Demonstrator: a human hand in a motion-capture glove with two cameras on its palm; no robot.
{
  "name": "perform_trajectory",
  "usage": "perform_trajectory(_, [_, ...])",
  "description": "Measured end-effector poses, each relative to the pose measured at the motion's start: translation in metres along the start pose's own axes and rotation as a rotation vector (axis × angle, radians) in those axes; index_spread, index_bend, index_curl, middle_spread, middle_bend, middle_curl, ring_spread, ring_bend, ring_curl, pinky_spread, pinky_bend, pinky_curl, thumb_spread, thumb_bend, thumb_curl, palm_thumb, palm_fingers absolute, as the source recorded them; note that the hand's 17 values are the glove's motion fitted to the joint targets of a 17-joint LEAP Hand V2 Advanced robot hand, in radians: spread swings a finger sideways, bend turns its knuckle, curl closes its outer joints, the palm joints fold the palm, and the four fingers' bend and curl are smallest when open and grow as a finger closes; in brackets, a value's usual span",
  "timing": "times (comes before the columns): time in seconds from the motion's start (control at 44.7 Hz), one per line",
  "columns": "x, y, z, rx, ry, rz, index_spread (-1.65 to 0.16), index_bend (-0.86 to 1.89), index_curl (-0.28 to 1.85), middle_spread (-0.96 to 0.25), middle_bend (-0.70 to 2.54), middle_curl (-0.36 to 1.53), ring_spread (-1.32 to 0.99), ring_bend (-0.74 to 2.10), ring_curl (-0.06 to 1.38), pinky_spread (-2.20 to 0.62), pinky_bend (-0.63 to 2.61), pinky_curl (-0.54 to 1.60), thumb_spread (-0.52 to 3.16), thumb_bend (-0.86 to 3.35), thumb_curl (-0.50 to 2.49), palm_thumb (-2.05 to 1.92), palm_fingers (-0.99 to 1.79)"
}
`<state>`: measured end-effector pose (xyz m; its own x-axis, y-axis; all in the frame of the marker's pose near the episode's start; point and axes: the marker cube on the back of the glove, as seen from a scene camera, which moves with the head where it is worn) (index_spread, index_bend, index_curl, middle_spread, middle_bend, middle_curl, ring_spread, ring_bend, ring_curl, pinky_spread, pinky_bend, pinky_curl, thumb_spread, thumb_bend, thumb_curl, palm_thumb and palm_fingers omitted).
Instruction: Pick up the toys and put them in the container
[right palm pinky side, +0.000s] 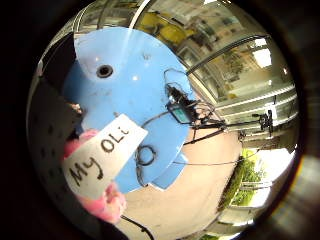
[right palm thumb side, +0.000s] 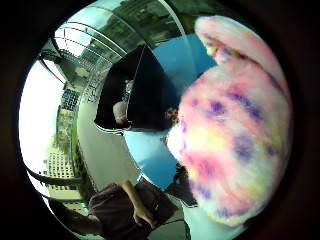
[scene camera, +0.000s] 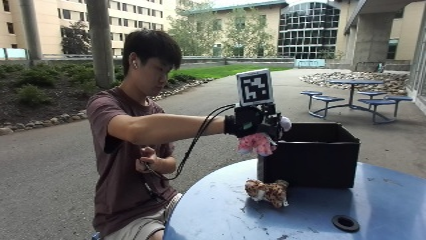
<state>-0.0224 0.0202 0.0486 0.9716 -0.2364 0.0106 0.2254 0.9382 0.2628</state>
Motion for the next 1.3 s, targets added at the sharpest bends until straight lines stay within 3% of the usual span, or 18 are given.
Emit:
perform_trajectory(0.224, [-0.056,-0.051,-0.050,0.072,0.092,0.055,-0.25,0.85,0.53,-0.12,1.21,0.74,-0.27,1.53,0.60,-0.38,1.06,0.53,0.86,-0.02,0.69,0.43,1.09])
perform_trajectory(0.358, [-0.117,-0.078,-0.061,0.096,0.056,-0.101,-0.26,0.83,0.58,-0.12,1.21,0.73,-0.27,1.53,0.60,-0.38,1.07,0.54,0.87,-0.02,0.70,0.42,1.09])
perform_trajectory(0.515, [-0.198,-0.106,-0.060,0.095,0.015,-0.221,-0.27,0.81,0.63,-0.12,1.22,0.73,-0.27,1.53,0.60,-0.38,1.07,0.54,0.87,-0.02,0.71,0.42,1.08])
perform_trajectory(0.805, [-0.280,-0.126,-0.036,0.060,0.076,-0.355,-0.29,0.74,0.74,-0.11,1.23,0.73,-0.27,1.54,0.60,-0.38,1.07,0.54,0.88,-0.02,0.73,0.41,1.08])
perform_trajectory(1.007, [-0.313,-0.130,-0.021,-0.038,0.086,-0.312,-0.30,0.60,0.79,-0.12,1.25,0.72,-0.28,1.53,0.60,-0.39,1.07,0.54,0.94,-0.03,0.70,0.34,1.04])
perform_trajectory(1.074, [-0.318,-0.127,-0.015,-0.144,0.119,-0.303,-0.30,0.47,0.78,-0.16,1.18,0.69,-0.28,1.52,0.60,-0.39,1.06,0.54,1.02,-0.08,0.64,0.20,0.85])
perform_trajectory(1.096, [-0.318,-0.126,-0.014,-0.179,0.131,-0.303,-0.28,0.26,0.73,-0.18,0.99,0.64,-0.29,1.52,0.59,-0.37,1.11,0.56,1.05,-0.11,0.61,0.13,0.41])
perform_trajectory(1.141, [-0.316,-0.123,-0.012,-0.223,0.142,-0.307,-0.24,0.18,0.79,-0.14,0.78,0.62,-0.28,1.53,0.63,-0.33,1.21,0.63,1.07,-0.09,0.58,0.07,-0.05])
perform_trajectory(1.163, [-0.318,-0.122,-0.012,-0.230,0.143,-0.312,-0.24,0.10,0.74,-0.08,0.58,0.55,-0.21,1.33,0.59,-0.26,1.30,0.65,1.08,-0.09,0.56,0.03,-0.50])
perform_trajectory(1.186, [-0.321,-0.121,-0.013,-0.231,0.141,-0.319,-0.24,0.05,0.68,-0.05,0.50,0.52,-0.18,1.18,0.54,-0.23,1.31,0.62,1.09,-0.08,0.55,0.01,-0.63])
perform_trajectory(1.298, [-0.309,-0.115,-0.018,-0.229,0.130,-0.324,-0.21,0.02,0.48,0.03,0.28,0.41,-0.08,0.81,0.38,-0.10,1.24,0.52,1.12,-0.06,0.49,-0.05,-0.54])
